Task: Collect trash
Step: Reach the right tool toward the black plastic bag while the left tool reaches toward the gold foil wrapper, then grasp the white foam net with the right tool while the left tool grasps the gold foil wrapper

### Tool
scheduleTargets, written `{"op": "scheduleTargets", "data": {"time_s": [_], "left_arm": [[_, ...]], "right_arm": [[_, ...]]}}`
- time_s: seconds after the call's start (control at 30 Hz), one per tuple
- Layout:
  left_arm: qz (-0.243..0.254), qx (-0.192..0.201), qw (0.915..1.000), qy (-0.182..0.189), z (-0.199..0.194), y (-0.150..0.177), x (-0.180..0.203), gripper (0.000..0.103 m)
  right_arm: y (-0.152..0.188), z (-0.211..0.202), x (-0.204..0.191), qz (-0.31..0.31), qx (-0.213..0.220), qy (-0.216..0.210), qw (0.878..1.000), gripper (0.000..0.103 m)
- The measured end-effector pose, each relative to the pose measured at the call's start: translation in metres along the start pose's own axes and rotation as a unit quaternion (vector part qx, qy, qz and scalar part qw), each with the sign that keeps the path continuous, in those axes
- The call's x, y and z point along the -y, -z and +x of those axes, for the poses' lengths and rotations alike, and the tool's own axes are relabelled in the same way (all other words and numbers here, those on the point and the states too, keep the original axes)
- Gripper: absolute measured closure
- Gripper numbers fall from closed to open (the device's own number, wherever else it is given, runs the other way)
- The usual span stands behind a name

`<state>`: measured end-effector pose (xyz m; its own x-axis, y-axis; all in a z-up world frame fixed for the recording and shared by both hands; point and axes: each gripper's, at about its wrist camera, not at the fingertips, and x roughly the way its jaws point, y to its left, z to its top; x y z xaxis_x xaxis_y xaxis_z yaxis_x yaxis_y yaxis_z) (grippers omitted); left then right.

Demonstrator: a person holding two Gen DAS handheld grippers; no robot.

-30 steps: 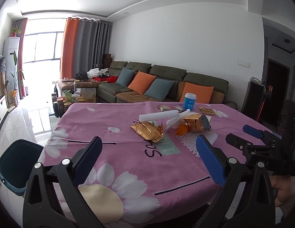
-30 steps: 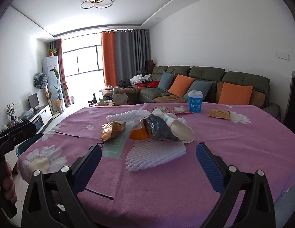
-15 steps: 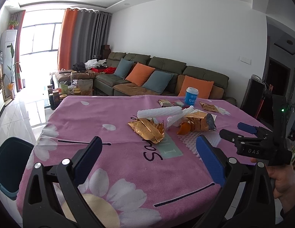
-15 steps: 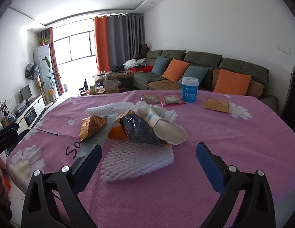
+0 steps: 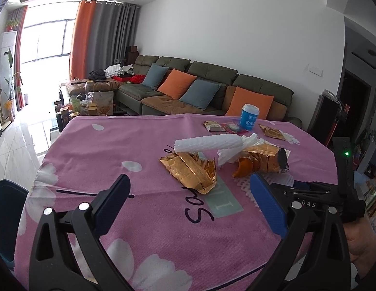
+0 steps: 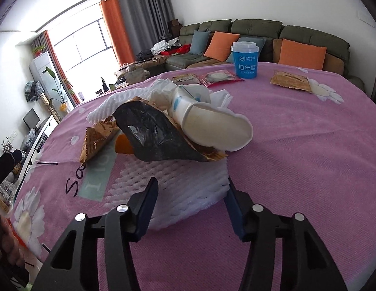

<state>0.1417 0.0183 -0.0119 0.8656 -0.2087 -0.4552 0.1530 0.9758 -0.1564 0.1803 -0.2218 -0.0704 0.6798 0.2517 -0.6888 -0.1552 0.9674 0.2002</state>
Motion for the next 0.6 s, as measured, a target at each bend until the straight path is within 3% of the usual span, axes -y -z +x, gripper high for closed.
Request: {"op": "scheduleTargets", "data": {"time_s": [0.2,0.3,0.5,0.6], "left_arm": [[-0.004,-0.023,0.9997,0.010,0.033,-0.009,0.004,0.006],[-0.002,-0.032,0.9994,0.015,0.050,-0.011,0.009,0.006],[-0.003,-0.063,0.9973,0.036,0.086,-0.022,0.016,0.006],[0.007,-0.065,0.9976,0.024,0.099,-0.031,0.021,0.006]], "right_arm": [[0.001,-0.006,0.005,0.016,-0.010,-0.026,0.999,0.082],[0.001,-0.012,0.007,0.026,-0.012,-0.040,0.999,0.090],[0.004,-0.027,0.018,0.047,-0.013,-0.049,0.998,0.093],[0.004,-0.034,0.024,0.058,-0.010,-0.055,0.997,0.093]]}}
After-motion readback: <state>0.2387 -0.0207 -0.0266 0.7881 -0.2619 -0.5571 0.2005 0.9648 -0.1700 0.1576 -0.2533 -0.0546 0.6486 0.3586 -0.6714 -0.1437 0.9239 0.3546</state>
